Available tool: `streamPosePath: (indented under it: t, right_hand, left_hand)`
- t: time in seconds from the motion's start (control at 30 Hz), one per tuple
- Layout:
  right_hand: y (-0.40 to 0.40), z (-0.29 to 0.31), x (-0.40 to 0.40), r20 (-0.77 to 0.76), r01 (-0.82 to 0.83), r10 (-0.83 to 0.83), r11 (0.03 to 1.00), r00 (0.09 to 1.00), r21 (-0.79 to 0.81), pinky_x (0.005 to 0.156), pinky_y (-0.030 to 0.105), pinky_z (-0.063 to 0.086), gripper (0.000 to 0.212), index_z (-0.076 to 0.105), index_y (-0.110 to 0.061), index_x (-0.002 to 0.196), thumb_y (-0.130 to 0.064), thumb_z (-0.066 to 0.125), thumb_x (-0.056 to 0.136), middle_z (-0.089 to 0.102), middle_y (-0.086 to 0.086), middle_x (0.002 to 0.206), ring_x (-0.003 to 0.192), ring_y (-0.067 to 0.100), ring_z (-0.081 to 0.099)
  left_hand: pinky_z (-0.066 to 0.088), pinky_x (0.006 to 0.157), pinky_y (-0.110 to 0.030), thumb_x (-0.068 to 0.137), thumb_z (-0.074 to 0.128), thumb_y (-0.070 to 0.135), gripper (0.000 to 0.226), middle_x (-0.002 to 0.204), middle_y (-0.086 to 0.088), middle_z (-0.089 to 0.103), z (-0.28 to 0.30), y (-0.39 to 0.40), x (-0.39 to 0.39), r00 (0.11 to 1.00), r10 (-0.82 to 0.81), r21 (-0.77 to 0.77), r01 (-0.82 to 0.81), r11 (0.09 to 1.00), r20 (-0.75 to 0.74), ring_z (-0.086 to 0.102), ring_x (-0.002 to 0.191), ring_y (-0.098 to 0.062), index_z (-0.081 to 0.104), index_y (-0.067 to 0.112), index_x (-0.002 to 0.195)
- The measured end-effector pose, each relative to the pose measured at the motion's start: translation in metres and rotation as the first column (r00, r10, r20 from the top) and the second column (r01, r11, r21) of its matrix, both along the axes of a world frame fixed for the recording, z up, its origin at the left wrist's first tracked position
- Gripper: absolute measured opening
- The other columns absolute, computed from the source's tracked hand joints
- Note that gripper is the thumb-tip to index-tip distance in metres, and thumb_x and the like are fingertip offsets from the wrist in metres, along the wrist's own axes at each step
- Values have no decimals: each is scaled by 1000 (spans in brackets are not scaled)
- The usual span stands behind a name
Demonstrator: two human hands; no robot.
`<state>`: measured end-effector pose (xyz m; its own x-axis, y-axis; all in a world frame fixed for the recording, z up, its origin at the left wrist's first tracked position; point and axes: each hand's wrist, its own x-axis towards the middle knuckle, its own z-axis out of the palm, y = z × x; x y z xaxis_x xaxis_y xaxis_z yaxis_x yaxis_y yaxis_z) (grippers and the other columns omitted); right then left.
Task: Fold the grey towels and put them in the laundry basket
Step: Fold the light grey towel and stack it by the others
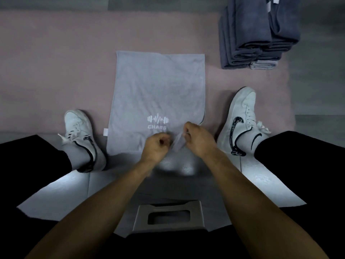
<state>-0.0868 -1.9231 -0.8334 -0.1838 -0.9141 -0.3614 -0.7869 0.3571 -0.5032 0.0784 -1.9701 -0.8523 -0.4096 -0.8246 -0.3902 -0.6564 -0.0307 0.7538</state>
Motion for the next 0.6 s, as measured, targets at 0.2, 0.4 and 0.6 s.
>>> streamPosePath:
  t: [0.2,0.4,0.6]
  right_hand:
    - [-48,-2,56,-60,-41,45,997,997,71,81,35,47,23,61,-4,102,1,45,86,62,15,107,99,34,60]
    - [-64,-10,99,-142,-105,120,988,983,110,82,37,49,26,61,-8,105,0,47,86,60,12,113,101,35,60]
    - [-59,-21,111,-138,-178,201,970,970,165,85,36,46,26,58,-10,110,-3,47,87,56,11,120,108,33,56]
  left_hand:
    - [37,69,-7,87,57,1,19,91,1,69,-10,-17,83,899,400,-21,-403,915,180,61,83,-13,73,10,95]
    - [41,78,-19,90,60,10,21,104,-12,71,-24,-38,144,708,642,-46,-660,750,294,65,97,-26,71,6,108]
    - [42,82,-25,92,61,22,27,109,-15,69,-43,-50,151,630,702,100,-763,638,332,63,103,-30,68,3,110]
